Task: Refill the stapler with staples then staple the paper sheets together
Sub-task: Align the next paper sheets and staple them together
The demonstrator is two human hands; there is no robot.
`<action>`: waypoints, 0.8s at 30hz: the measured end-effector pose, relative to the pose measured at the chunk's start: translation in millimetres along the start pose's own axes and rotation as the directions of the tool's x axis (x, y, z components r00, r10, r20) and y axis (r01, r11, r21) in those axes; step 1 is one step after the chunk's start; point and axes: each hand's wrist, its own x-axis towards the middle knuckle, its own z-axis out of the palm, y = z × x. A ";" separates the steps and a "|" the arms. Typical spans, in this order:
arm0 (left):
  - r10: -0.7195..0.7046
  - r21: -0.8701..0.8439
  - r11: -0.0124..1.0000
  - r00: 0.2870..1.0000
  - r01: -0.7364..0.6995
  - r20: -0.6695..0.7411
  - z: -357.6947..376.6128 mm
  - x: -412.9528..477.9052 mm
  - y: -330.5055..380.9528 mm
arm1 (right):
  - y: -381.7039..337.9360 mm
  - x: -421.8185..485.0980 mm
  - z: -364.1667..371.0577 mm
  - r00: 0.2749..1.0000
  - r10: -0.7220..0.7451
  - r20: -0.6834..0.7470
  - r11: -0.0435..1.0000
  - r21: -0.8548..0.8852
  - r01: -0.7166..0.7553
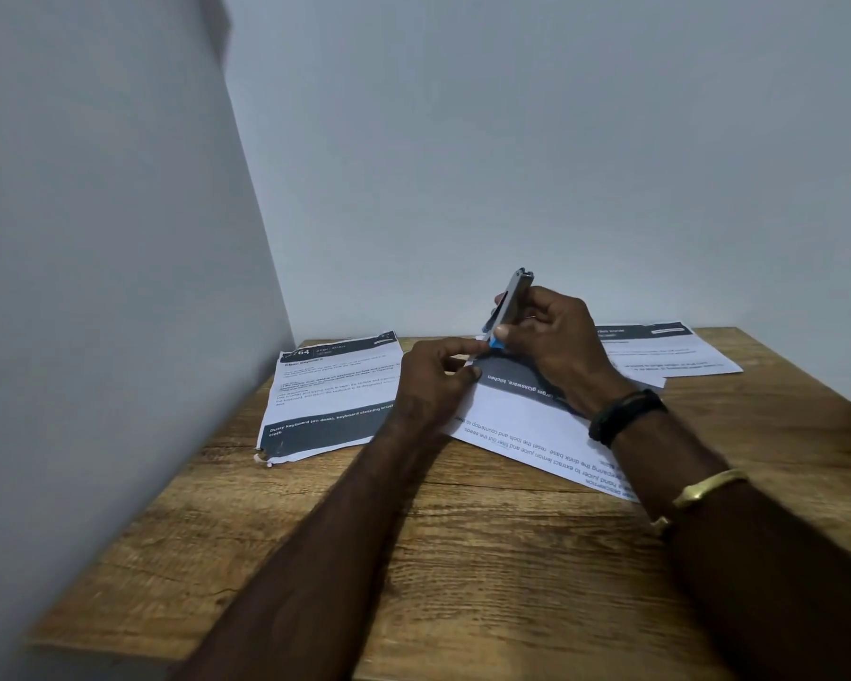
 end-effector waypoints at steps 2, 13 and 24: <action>-0.008 -0.020 1.000 1.000 0.008 0.003 0.8 -1.5 1.7 | 1.5 1.4 0.2 1.000 0.003 -0.018 1.000 -0.007 -0.003; -0.015 -0.061 0.998 1.000 0.016 0.021 1.1 -5.5 10.4 | 1.9 5.6 1.2 0.997 0.028 -0.072 0.999 -0.041 -0.031; -0.111 -0.128 0.986 0.994 0.107 -0.024 3.4 -4.1 5.5 | 6.6 5.7 1.9 0.996 0.064 -0.068 0.997 0.053 -0.060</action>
